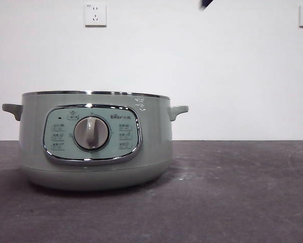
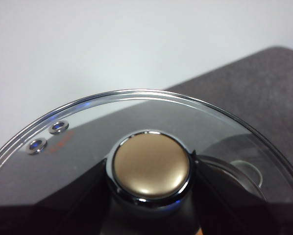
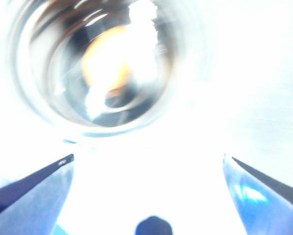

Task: Pick up the potato,open the lid,put the potato in the pot,close the lid

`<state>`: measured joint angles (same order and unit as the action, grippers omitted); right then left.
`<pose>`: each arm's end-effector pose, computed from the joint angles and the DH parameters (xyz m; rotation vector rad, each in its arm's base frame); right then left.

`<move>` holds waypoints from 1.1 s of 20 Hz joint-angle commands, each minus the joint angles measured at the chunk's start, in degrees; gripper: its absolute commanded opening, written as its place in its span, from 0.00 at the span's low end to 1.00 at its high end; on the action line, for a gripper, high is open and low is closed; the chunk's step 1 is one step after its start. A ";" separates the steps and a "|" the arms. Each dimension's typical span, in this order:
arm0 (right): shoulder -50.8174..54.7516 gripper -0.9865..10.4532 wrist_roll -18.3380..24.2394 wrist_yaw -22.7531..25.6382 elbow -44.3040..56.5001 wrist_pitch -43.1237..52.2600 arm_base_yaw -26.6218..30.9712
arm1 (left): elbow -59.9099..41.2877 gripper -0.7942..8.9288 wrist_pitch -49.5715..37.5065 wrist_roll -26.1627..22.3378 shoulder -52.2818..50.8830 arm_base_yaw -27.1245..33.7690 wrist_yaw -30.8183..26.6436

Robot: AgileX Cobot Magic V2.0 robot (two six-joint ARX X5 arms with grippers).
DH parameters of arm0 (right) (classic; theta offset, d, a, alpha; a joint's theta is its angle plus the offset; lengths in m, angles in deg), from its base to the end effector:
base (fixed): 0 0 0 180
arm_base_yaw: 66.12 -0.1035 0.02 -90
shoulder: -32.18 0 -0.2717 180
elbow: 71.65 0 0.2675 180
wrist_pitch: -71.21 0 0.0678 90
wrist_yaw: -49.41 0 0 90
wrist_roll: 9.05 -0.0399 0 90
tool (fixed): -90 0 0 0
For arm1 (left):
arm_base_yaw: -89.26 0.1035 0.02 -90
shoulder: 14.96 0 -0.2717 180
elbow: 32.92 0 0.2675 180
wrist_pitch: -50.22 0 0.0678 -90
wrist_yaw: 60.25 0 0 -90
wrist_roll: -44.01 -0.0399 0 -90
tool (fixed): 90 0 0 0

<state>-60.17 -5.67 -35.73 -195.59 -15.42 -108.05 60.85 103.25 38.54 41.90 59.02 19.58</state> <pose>0.2408 0.2117 0.4269 -0.4409 0.8801 0.6233 0.1662 -0.0887 0.4619 0.1916 0.2488 -0.3606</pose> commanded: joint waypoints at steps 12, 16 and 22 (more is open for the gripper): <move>18.84 0.52 -3.72 3.08 0.11 -4.20 6.54 | -19.21 0.07 -30.05 10.34 2.21 -1.38 3.26; 19.71 0.52 -3.98 3.04 0.11 -4.81 7.87 | -27.89 0.07 -38.97 13.46 2.27 -1.68 3.19; 20.04 0.52 -5.05 2.99 0.13 -4.87 7.85 | -30.23 0.07 -44.57 14.51 8.33 -1.68 4.37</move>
<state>-40.26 -9.91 -32.87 -195.59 -19.42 -100.23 29.95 61.42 52.53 50.75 57.58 23.55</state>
